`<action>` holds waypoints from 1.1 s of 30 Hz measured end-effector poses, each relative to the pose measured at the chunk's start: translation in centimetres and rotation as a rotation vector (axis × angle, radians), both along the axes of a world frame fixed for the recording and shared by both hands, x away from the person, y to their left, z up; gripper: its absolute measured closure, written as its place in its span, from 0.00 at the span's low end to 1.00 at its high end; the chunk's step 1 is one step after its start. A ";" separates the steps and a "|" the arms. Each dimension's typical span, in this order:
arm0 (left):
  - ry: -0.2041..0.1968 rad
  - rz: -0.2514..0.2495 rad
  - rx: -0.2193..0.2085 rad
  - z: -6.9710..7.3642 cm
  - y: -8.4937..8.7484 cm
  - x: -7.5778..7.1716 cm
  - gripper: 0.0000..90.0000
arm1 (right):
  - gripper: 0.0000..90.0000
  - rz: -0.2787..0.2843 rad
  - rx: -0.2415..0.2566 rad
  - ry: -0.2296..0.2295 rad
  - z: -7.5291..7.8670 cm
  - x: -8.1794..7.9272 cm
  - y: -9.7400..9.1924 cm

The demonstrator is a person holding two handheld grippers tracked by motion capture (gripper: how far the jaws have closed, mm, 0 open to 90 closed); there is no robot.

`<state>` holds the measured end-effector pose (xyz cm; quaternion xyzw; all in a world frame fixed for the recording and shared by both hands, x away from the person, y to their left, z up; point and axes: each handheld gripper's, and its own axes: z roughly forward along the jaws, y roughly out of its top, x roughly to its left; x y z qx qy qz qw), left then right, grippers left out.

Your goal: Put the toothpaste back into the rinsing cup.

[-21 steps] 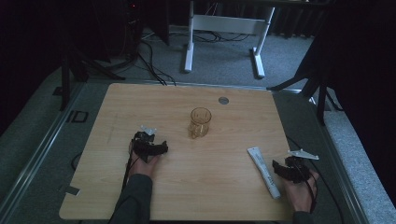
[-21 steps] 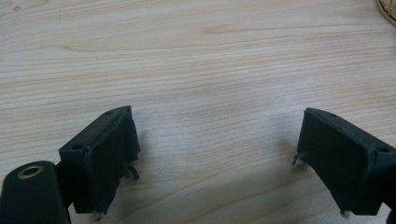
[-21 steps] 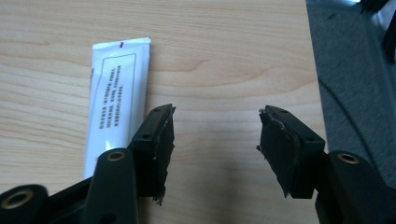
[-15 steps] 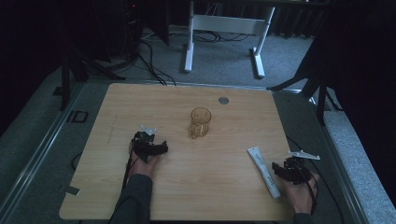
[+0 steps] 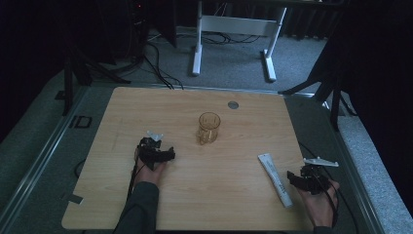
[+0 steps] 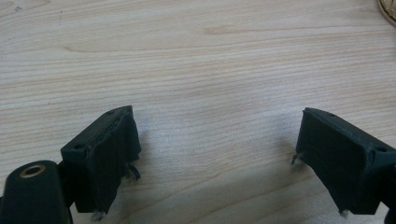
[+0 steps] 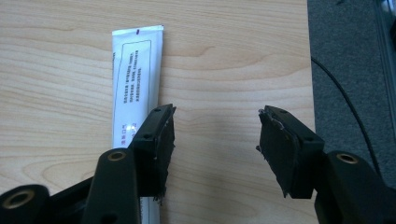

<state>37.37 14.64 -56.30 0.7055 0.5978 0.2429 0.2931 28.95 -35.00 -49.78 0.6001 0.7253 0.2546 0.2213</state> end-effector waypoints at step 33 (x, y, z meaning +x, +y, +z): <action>0.000 0.000 0.000 0.0 0.0 0.0 0.13 | 0.52 0.143 -0.080 0.111 2.0 1.6 3.4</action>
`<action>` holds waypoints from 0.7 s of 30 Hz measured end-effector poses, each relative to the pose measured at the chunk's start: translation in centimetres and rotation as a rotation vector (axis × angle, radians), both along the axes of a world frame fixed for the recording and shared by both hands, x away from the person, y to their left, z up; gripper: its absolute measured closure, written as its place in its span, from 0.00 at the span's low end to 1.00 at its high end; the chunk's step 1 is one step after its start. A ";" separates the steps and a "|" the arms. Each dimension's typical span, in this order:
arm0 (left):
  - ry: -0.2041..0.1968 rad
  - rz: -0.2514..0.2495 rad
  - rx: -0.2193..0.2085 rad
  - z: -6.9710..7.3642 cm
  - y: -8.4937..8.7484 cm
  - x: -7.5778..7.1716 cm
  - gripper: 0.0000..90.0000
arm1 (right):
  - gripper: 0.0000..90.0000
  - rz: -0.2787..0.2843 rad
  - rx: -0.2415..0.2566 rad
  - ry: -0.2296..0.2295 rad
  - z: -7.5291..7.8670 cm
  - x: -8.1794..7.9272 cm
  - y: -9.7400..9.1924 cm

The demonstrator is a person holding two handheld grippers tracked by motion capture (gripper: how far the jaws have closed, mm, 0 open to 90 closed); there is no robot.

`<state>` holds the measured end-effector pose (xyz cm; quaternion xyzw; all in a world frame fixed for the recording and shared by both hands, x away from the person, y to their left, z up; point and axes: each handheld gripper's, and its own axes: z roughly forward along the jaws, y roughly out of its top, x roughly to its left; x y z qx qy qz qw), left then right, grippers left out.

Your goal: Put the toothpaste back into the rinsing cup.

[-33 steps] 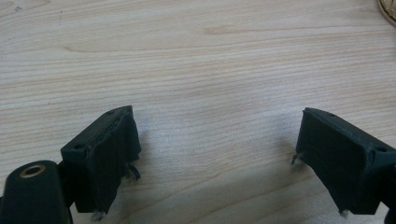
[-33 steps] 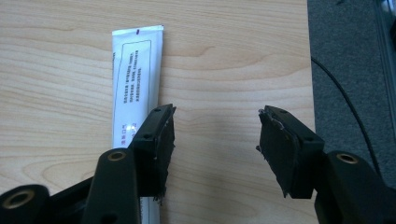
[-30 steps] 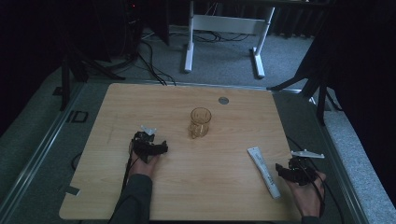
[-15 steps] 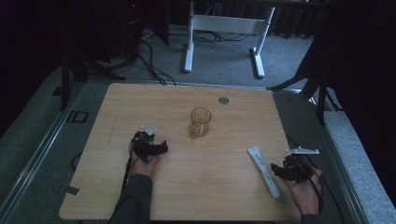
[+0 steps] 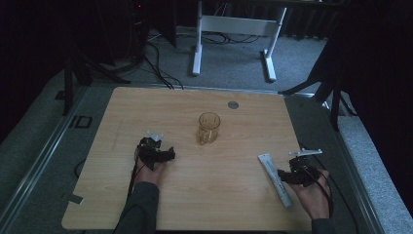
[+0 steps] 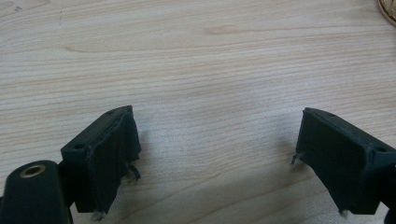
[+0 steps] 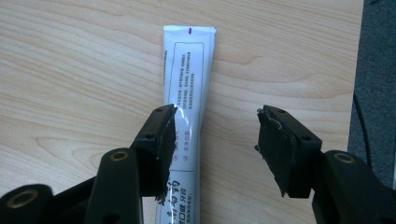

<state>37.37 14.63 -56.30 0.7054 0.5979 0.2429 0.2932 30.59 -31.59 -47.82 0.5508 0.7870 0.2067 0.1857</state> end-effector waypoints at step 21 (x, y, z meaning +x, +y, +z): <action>0.000 0.000 0.000 0.0 0.0 0.0 0.13 | 0.56 0.039 -0.058 0.081 0.2 0.9 1.4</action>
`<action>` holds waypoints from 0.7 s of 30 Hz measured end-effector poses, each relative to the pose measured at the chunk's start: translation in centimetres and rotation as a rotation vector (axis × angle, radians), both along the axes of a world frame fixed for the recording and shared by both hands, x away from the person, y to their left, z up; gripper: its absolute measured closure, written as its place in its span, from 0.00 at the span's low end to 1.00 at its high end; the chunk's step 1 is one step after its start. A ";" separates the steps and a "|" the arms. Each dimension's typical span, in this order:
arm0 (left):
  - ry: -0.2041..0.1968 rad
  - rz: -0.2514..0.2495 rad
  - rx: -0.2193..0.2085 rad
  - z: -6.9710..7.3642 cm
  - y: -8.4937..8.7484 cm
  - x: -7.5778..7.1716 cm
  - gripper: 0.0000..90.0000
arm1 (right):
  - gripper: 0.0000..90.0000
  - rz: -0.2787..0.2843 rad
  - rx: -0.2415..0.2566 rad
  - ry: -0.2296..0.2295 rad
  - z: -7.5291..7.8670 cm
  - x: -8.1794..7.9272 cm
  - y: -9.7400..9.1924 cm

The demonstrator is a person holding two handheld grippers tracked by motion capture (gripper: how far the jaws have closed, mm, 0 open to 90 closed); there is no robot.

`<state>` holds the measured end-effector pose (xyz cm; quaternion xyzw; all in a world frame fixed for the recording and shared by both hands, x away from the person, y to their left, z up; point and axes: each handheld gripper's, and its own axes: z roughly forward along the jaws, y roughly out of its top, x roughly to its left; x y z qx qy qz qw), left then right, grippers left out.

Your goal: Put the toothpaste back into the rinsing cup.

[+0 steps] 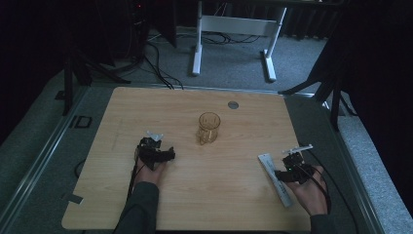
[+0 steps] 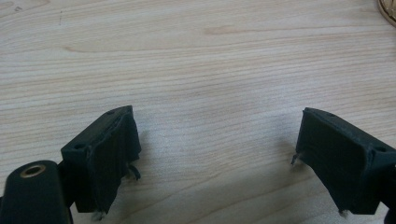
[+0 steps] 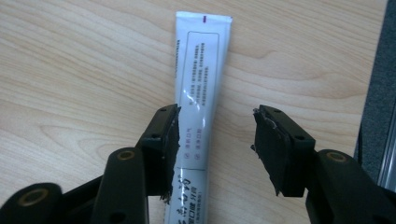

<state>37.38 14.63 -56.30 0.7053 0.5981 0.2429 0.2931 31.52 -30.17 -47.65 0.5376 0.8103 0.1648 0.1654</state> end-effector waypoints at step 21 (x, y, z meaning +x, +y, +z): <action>0.000 0.001 0.000 0.0 0.0 0.0 0.13 | 0.66 0.026 -0.016 0.095 -1.2 0.3 1.0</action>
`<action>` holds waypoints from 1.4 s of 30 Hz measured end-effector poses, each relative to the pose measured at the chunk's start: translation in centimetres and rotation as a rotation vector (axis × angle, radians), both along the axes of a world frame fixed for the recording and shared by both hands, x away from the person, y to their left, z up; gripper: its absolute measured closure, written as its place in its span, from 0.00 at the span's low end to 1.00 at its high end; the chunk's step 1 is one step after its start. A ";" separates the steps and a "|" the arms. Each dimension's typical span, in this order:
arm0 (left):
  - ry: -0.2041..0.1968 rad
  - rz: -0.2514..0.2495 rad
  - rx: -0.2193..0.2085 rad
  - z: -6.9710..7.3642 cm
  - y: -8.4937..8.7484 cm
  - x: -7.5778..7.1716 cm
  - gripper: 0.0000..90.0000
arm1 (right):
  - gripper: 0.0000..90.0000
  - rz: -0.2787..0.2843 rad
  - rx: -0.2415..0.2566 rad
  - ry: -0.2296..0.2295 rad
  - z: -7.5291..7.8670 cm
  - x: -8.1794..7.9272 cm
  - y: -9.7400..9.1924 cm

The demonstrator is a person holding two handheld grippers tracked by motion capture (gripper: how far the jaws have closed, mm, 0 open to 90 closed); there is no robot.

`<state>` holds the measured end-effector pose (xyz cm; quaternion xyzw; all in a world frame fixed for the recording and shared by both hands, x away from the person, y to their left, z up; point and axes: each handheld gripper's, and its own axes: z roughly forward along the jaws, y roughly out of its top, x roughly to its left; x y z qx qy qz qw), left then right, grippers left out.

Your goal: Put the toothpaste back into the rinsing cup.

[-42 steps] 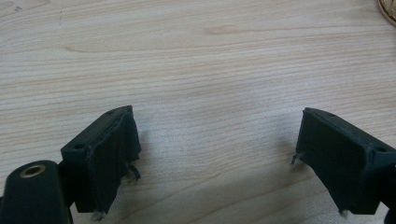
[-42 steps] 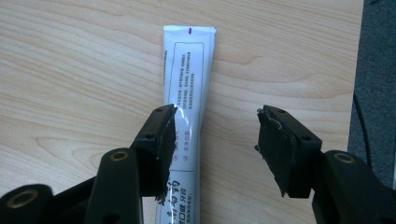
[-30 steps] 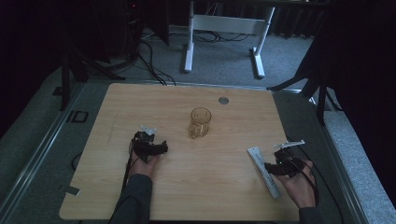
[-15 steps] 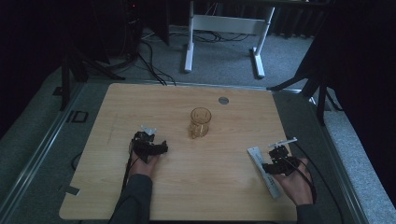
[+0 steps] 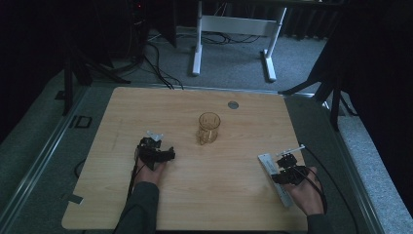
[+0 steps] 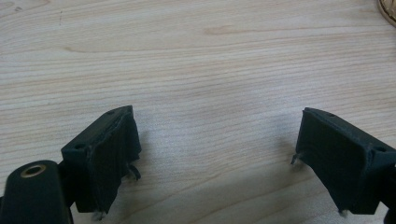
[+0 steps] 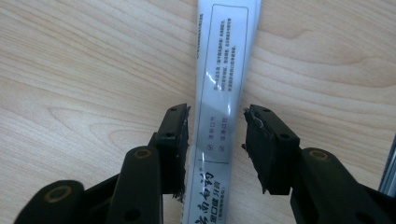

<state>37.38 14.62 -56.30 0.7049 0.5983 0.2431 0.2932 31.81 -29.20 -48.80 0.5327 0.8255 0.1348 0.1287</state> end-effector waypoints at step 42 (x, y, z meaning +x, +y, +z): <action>0.000 0.000 0.000 0.0 0.0 0.0 0.14 | 0.70 -0.030 -0.045 0.192 -1.7 1.8 0.2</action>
